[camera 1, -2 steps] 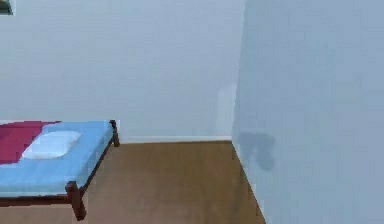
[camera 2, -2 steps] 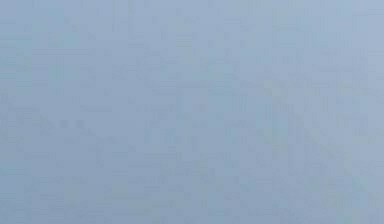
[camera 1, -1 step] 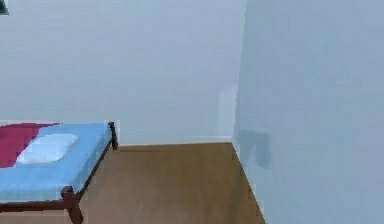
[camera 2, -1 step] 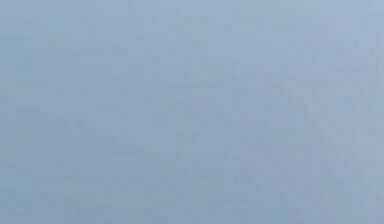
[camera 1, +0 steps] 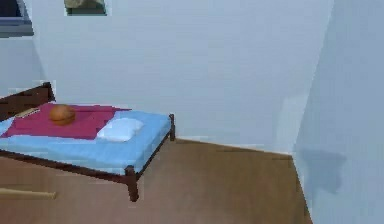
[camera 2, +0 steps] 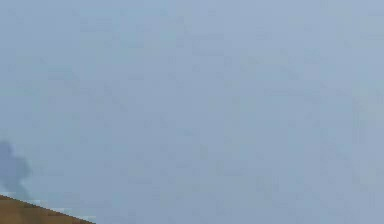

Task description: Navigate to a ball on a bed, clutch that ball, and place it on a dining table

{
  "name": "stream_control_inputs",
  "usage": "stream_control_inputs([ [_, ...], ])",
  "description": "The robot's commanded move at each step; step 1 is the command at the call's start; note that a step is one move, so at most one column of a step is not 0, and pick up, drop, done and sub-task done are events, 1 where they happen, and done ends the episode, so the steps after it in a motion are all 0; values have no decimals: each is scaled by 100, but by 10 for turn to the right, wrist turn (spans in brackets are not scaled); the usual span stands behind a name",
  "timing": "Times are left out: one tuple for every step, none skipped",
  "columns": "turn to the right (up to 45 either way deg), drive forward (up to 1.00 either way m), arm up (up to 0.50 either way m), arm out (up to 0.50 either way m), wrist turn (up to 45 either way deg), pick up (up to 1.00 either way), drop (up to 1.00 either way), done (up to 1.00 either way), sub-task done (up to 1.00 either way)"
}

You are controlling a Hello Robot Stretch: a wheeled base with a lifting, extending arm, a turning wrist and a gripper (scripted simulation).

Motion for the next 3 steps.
stream_control_inputs([
  [0,60,0,0,0,0,0,0,0],
  [-450,0,0,0,0,0,0,0,0],
  [-90,0,0,0,0,0,0,0,0],
])
